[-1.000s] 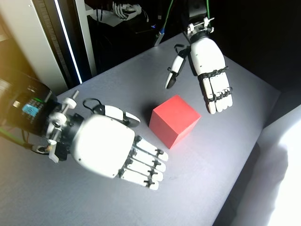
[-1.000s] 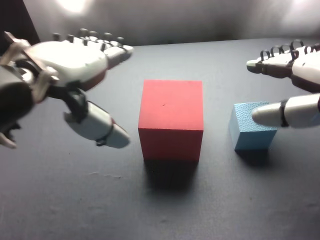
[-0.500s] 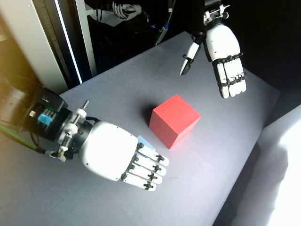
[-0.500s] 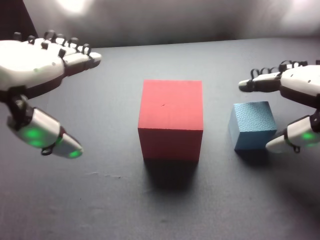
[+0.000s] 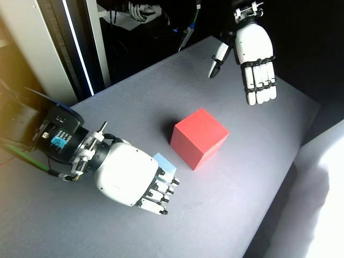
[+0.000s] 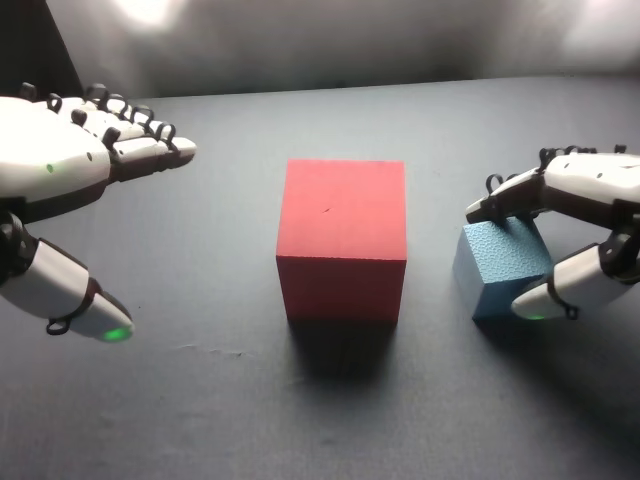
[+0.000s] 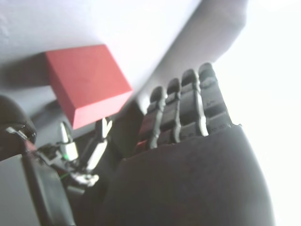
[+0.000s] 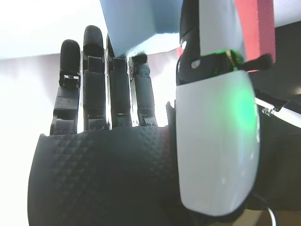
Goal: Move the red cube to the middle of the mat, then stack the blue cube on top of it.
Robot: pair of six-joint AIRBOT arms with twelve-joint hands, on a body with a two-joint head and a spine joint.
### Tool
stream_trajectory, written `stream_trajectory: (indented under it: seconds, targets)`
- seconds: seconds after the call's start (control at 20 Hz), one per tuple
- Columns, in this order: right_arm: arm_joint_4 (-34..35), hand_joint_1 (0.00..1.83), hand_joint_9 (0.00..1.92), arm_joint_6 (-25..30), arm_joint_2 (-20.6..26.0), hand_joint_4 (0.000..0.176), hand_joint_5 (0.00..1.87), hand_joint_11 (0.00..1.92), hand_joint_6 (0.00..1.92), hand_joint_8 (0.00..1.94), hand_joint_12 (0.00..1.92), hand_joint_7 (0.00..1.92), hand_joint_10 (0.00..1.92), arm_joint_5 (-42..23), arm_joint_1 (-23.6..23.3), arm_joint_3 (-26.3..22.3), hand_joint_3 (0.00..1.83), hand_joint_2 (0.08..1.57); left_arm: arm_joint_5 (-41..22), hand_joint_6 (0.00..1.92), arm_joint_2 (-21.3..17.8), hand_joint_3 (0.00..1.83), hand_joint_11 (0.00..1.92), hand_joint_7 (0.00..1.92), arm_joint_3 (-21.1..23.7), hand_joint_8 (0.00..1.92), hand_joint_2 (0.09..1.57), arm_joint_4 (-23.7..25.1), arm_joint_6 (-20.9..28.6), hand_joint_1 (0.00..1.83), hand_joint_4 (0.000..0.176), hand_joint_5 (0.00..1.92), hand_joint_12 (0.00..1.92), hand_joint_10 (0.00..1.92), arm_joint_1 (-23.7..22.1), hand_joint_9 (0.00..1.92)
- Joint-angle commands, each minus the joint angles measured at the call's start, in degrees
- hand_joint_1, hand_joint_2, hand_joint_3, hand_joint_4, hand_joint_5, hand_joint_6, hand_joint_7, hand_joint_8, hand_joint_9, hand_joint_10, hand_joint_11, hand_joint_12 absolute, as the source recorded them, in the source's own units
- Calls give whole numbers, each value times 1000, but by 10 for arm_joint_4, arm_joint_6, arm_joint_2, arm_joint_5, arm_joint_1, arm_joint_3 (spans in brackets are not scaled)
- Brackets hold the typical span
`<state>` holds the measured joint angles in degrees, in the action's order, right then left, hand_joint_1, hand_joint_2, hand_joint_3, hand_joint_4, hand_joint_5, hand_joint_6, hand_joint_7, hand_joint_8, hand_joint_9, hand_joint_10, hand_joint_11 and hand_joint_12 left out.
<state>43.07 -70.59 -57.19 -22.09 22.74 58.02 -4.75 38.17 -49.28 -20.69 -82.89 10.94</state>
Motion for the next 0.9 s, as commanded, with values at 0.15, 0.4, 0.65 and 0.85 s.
stream_trajectory:
  seconds: [0.15, 0.4, 0.65, 0.85]
  targets:
    - [-6, 1128, 539, 4, 2, 0, 534, 29, 8, 5, 1127, 579, 16, -53, -3, 4, 3, 917, -89, 0, -11, 7, 0, 0, -3, 0, 856, 146, 142, 684, 0, 0, 0, 0, 1, 0]
    - [-6, 1120, 417, 4, 3, 0, 473, 0, 2, 0, 995, 467, 0, -54, -3, 4, 3, 945, -103, 0, -14, 22, 0, 0, -6, 0, 914, 316, 308, 552, 0, 0, 0, 0, 14, 0]
    - [-6, 1121, 441, 4, 3, 0, 526, 0, 8, 6, 957, 517, 9, -46, -5, 4, 7, 967, -149, 0, -16, 10, 0, 0, -19, 0, 915, 440, 436, 570, 0, 0, 0, 0, 39, 0]
    - [-6, 1153, 505, 4, 3, 0, 593, 0, 17, 17, 1031, 603, 23, -45, -5, 5, 14, 1043, -151, 0, -16, 8, 0, 0, -25, 0, 917, 515, 507, 578, 0, 0, 0, 0, 43, 0]
